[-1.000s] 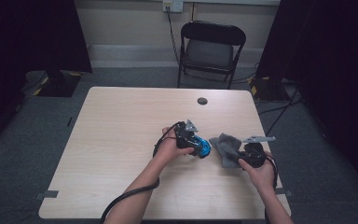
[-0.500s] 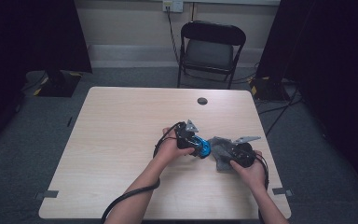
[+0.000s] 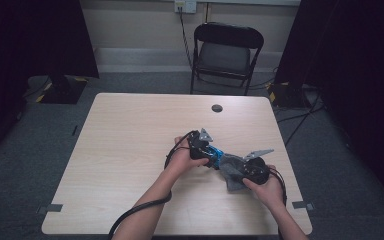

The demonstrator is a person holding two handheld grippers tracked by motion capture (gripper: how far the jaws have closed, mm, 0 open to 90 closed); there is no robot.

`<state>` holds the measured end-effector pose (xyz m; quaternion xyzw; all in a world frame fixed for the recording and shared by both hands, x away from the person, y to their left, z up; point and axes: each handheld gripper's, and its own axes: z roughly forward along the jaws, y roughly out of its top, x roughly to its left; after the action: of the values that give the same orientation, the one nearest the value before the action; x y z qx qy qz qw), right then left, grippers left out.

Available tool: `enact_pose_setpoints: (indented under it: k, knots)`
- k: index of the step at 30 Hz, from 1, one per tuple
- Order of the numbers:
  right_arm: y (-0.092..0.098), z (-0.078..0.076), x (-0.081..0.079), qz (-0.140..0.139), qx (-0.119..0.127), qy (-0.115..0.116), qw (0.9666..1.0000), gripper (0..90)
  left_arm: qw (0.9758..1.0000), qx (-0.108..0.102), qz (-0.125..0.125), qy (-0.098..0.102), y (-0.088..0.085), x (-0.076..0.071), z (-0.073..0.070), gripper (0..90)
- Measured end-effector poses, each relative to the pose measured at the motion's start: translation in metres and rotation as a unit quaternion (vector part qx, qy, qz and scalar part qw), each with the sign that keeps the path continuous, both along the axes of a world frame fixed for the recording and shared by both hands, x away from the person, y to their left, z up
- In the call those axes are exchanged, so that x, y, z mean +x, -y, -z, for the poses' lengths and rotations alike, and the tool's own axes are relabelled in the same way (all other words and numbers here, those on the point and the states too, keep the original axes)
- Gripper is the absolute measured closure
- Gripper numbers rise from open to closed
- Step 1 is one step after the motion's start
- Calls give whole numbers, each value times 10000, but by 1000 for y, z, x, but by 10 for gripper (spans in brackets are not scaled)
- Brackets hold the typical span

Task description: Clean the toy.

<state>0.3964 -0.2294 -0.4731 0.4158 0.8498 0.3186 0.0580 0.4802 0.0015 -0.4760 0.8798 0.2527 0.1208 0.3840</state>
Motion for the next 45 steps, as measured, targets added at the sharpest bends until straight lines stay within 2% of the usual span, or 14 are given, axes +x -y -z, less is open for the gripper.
enact_pose_setpoints:
  k: [11,14,20,22,30,32,34,37,42,45]
  knots:
    - [-24,2,-7,-437,210,-71,9988,721,10000,-10,2,-2,0,0,0,120]
    - [-27,3,-9,-518,333,-145,9980,721,10000,-6,17,-1,0,0,0,121]
    - [-29,4,-9,-660,436,-147,9968,721,10000,-7,25,11,-1,0,0,125]
    - [-29,5,-9,-732,559,-197,9956,720,10000,-28,11,21,0,0,0,126]
    - [-32,4,-12,-961,715,-256,9925,721,10000,-27,18,37,-1,0,0,134]
    - [-34,4,-14,-1082,843,-313,9901,720,10000,-34,13,41,-1,0,1,142]
    - [-34,2,-16,-1106,823,-317,9899,720,10000,-36,29,51,-1,0,1,143]
    - [-33,-1,-19,-1158,801,-304,9896,720,10000,-31,26,43,-1,0,0,143]
    - [-23,-6,-21,-1092,774,-263,9907,719,10000,-37,28,47,-1,0,1,143]
    - [-6,-10,-22,-936,782,-202,9923,719,10000,-35,32,49,-1,0,0,144]
